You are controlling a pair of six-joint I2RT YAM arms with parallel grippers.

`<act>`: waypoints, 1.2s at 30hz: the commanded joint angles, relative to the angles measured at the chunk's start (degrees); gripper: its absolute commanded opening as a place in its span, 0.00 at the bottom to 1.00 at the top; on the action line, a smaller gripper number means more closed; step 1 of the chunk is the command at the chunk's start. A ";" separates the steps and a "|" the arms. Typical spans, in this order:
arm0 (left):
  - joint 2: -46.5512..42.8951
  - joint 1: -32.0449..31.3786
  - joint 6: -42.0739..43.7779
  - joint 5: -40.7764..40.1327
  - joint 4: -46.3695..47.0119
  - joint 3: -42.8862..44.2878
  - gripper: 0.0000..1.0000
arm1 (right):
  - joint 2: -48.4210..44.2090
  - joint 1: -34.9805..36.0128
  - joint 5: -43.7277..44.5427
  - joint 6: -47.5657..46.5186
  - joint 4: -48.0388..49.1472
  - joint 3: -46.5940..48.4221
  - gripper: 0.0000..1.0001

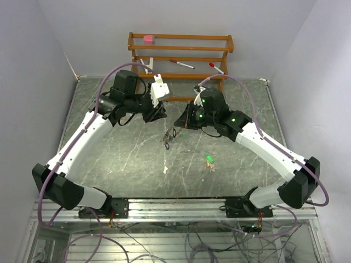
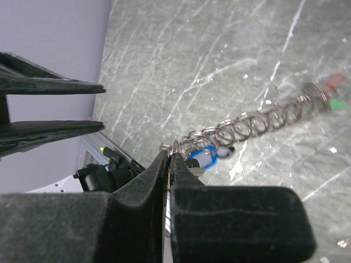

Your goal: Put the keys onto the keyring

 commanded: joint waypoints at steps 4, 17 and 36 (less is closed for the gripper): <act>2.71 -1.05 -4.92 4.46 -1.31 4.22 0.35 | -0.99 -0.18 8.62 11.05 -6.98 0.30 0.00; 5.89 -7.99 -8.95 6.01 -7.71 3.21 0.32 | 0.70 -0.18 14.76 18.64 -10.56 2.69 0.00; 7.93 -8.29 -11.66 2.85 -2.98 2.04 0.27 | 0.04 0.06 12.29 18.37 -7.34 5.90 0.00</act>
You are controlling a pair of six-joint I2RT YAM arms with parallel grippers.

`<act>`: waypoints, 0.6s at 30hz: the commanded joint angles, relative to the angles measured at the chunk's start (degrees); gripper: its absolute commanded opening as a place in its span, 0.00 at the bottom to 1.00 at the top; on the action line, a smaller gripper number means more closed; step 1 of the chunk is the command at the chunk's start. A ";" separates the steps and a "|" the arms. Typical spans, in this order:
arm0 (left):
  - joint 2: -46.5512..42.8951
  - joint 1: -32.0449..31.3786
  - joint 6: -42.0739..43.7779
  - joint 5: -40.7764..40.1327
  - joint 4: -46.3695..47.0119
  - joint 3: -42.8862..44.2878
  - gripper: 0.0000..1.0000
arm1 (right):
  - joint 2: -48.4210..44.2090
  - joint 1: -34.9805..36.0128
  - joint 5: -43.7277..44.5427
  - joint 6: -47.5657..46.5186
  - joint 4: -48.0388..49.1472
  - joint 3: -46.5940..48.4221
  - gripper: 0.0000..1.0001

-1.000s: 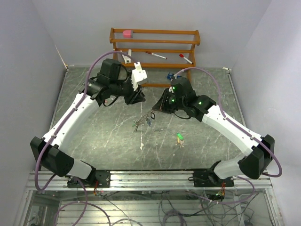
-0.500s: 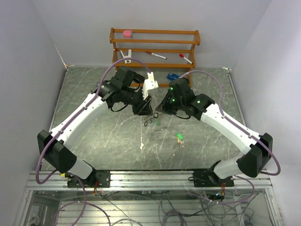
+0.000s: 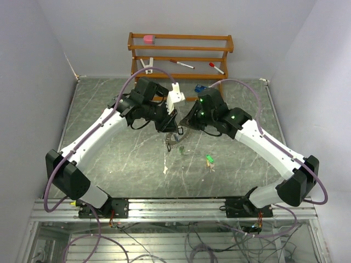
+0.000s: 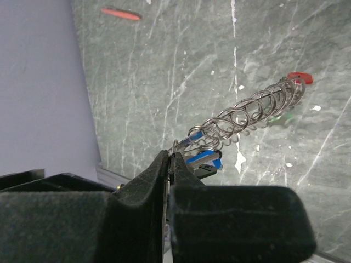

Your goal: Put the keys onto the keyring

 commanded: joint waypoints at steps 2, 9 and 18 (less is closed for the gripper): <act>1.19 -0.24 -2.26 -0.01 2.82 -0.17 0.28 | -1.33 0.20 -1.40 0.48 4.06 2.93 0.00; 1.66 -0.29 -1.63 -1.77 2.65 0.48 0.27 | -0.84 1.49 -1.02 -0.29 4.55 3.68 0.00; 1.35 -0.29 -0.93 -4.54 3.10 0.46 0.22 | -1.72 2.12 -1.18 -0.56 5.42 3.16 0.00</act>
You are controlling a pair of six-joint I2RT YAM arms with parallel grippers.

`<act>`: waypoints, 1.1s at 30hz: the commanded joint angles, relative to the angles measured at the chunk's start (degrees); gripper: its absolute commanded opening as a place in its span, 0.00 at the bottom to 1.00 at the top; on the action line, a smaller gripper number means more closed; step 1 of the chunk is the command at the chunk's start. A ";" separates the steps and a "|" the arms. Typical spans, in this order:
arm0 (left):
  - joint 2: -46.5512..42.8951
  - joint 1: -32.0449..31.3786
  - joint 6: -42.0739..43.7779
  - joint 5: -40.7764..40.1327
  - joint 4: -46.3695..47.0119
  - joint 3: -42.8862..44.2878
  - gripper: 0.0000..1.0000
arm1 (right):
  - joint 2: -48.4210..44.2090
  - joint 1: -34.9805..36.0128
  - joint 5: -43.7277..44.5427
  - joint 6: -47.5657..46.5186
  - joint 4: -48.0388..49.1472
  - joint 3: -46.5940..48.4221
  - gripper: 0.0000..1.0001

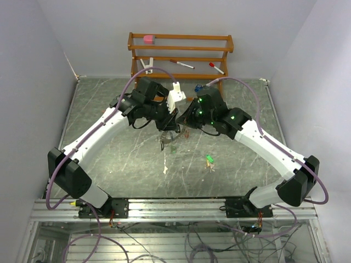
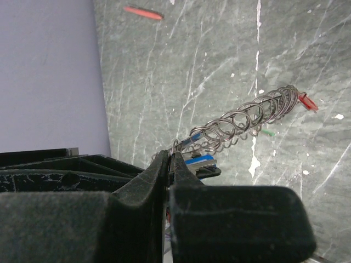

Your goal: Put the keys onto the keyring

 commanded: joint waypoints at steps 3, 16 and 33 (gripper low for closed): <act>-0.05 -0.22 0.72 -3.68 1.76 0.45 0.18 | -2.39 0.51 -0.34 -0.24 3.23 1.34 0.00; -0.83 -0.27 3.18 -4.01 1.19 1.06 0.07 | -3.49 0.50 -0.83 -0.97 3.62 0.91 0.00; -2.19 -0.18 10.70 -8.13 -0.62 0.10 0.07 | -3.23 0.55 -3.23 -1.96 0.14 3.50 0.00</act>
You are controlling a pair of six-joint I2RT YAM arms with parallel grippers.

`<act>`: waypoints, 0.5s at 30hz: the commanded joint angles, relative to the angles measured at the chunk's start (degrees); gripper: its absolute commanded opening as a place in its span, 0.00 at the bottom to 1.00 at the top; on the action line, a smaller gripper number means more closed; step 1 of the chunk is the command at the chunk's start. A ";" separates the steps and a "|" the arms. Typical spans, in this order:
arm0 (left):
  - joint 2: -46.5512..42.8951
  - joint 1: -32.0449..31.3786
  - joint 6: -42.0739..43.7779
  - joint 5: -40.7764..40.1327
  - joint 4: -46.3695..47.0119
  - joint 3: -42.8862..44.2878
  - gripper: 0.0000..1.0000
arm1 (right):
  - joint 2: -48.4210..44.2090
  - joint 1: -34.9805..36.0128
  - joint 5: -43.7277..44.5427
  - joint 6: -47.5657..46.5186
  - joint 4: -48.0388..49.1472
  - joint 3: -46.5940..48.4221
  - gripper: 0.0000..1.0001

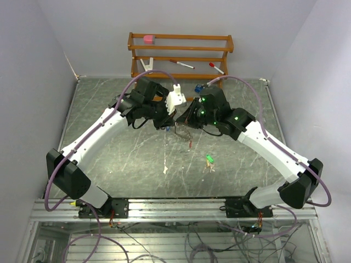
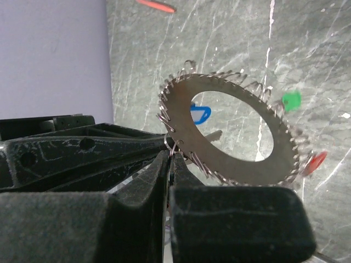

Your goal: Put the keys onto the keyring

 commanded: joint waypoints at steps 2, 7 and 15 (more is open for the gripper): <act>-1.53 -0.18 3.04 -1.63 -0.34 -0.07 0.07 | -1.76 0.22 -1.54 -0.15 0.46 3.00 0.00; -1.54 -0.09 3.88 -3.01 0.18 -0.86 0.07 | -2.27 0.00 -2.07 1.74 0.56 2.30 0.00; -2.30 -0.09 2.67 -4.11 -0.30 2.42 0.07 | -2.96 -0.23 -2.36 10.02 2.34 -1.04 0.00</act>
